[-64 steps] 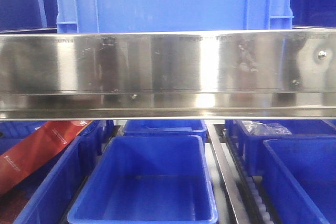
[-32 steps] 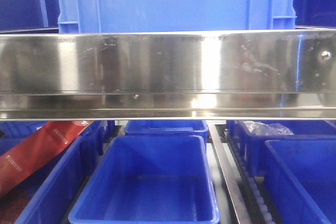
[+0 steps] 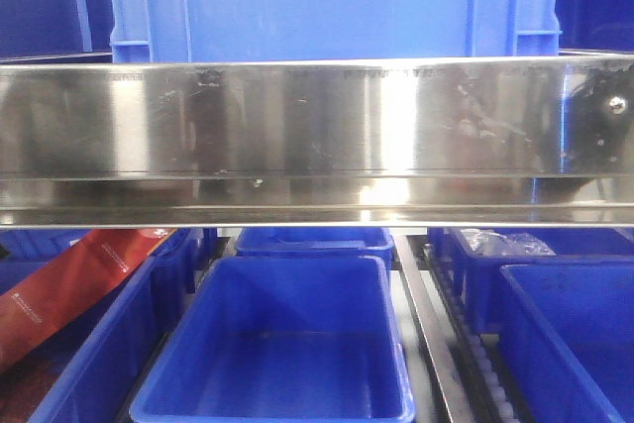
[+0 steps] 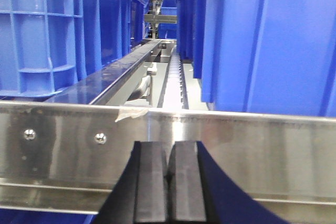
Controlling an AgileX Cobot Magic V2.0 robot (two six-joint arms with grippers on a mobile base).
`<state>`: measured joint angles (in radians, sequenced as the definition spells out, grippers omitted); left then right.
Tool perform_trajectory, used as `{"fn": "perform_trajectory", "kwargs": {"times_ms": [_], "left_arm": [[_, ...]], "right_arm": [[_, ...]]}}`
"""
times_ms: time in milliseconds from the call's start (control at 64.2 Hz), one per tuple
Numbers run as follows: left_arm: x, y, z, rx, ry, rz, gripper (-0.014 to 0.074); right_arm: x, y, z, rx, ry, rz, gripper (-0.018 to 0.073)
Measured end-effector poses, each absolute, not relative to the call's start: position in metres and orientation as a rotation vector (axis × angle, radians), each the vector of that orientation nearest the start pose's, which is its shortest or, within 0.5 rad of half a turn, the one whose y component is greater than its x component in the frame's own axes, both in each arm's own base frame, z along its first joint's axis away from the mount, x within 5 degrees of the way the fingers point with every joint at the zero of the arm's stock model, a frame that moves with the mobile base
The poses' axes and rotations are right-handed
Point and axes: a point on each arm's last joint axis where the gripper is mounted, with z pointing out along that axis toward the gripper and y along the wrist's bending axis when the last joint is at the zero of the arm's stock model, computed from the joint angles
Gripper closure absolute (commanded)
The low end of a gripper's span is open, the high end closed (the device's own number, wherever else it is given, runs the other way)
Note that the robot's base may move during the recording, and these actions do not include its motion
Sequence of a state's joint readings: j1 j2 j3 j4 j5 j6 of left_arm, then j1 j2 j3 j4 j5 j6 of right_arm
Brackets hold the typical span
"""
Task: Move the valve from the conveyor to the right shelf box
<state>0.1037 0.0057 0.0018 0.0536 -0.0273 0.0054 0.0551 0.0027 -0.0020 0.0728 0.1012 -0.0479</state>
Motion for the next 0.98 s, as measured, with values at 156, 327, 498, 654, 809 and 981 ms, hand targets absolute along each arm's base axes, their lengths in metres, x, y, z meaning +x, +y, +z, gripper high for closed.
{"fn": "perform_trajectory", "kwargs": {"times_ms": [156,327,498,654,809,981], "left_arm": [[0.0562,0.0057,0.2147,-0.032,1.465,0.131,0.0707],[0.0562,0.0057,0.2147,-0.032,1.465,0.131,0.0707],[0.0562,0.0057,0.2147,-0.032,1.465,0.131,0.0707],[0.0562,0.0057,0.2147,-0.032,1.465,0.131,0.0707],[0.0562,0.0057,0.2147,-0.032,1.465,0.131,0.0707],[0.0562,0.0057,0.2147,-0.032,1.465,0.131,0.0707]], "right_arm": [[0.0565,0.0036,0.2047,-0.031,1.584,0.063,0.0721],[0.0565,0.0036,0.2047,-0.033,1.583,0.062,0.0721],[0.0565,0.0036,0.2047,-0.033,1.583,0.062,0.0721],[0.0565,0.0036,0.2047,-0.033,1.583,0.062,0.0721],[0.0565,0.0036,0.2047,-0.033,1.583,0.062,0.0721],[0.0565,0.0036,0.2047,-0.033,1.583,0.062,0.0721]]}}
